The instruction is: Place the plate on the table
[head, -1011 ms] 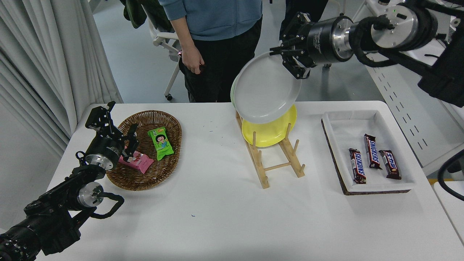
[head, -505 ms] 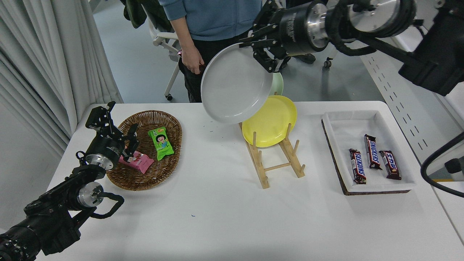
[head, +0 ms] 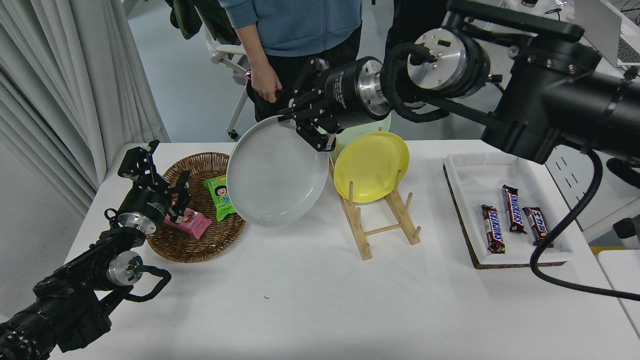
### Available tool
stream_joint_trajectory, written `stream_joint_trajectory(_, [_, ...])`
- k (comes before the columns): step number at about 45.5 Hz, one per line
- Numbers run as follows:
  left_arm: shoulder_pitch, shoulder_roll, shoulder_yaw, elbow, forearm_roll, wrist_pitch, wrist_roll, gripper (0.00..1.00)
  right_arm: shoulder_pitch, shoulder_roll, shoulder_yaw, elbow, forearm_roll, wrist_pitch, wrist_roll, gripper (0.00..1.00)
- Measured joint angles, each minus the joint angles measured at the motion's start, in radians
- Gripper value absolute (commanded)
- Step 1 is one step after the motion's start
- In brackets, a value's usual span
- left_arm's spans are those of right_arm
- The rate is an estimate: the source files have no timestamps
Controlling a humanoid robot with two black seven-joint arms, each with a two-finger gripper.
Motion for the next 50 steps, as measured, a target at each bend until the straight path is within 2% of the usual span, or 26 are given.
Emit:
stream_joint_trajectory(26, [0.000, 0.000, 0.000, 0.000, 0.000, 0.000, 0.000, 1.00, -0.347, 0.112, 0.085, -0.136, 0.013, -0.045, -0.002, 0.00])
stream_joint_trajectory(50, [0.000, 0.000, 0.000, 0.000, 0.000, 0.000, 0.000, 1.00, -0.495, 0.167, 0.167, -0.317, -0.006, -0.218, -0.003, 0.00])
